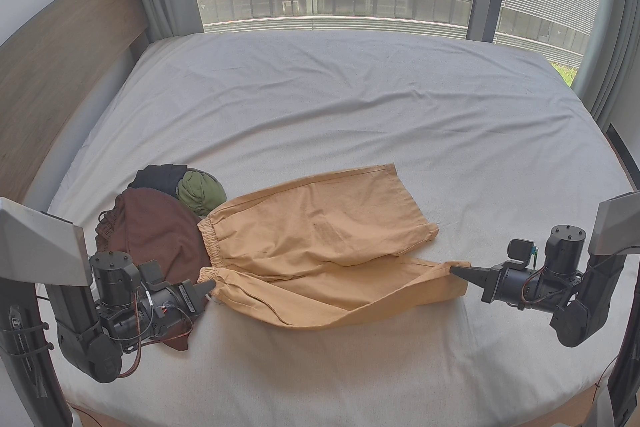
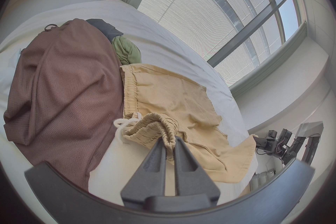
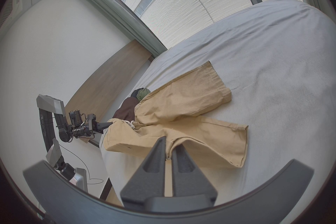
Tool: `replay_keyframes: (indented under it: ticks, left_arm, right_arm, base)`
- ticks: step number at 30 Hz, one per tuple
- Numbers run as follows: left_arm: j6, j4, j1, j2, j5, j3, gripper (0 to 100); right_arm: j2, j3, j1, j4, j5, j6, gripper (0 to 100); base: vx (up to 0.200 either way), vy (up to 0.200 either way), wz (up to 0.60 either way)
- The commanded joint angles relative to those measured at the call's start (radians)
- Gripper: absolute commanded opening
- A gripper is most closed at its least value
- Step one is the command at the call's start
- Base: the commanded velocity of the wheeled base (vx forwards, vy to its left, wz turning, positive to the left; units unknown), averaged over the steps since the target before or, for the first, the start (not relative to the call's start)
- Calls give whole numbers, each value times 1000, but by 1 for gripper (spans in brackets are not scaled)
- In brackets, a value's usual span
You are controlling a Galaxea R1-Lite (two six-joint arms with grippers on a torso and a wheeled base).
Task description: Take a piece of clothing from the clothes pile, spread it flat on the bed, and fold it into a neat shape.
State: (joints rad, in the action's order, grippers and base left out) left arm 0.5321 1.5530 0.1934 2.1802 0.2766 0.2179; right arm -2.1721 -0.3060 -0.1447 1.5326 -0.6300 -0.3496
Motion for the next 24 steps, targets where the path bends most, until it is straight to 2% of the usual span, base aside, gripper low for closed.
replay_keyframes:
  ticks: [1, 2, 5, 8, 12, 19, 24]
  left_arm:
    - [2, 2, 0, 0, -7, 11, 0]
    - [11, 1, 1, 4, -31, 34, 0]
    - [37, 2, 4, 0, -36, 43, 0]
    - [43, 1, 3, 4, -39, 60, 0]
    - [71, 1, 3, 1, -82, 80, 0]
    - [78, 1, 1, 1, -86, 106, 0]
    - [129, 1, 1, 0, -105, 133, 0]
  right_arm:
    - [2, -19, 0, -2, 0, -3, 0]
    - [3, -47, 2, -3, 0, -23, 0]
    - [3, -78, 4, -5, 0, -49, 0]
    - [2, -113, 5, -19, 0, -65, 0]
    - [2, -177, 5, -65, 0, -72, 0]
    - [31, -263, 5, -130, 0, -94, 0]
    - [46, -341, 8, -204, 0, -106, 0]
  base:
    - [0, 0, 0]
    - [0, 0, 0]
    - [0, 0, 0]
    - [0, 0, 0]
    - [0, 0, 0]
    - [0, 0, 0]
    - [0, 0, 0]
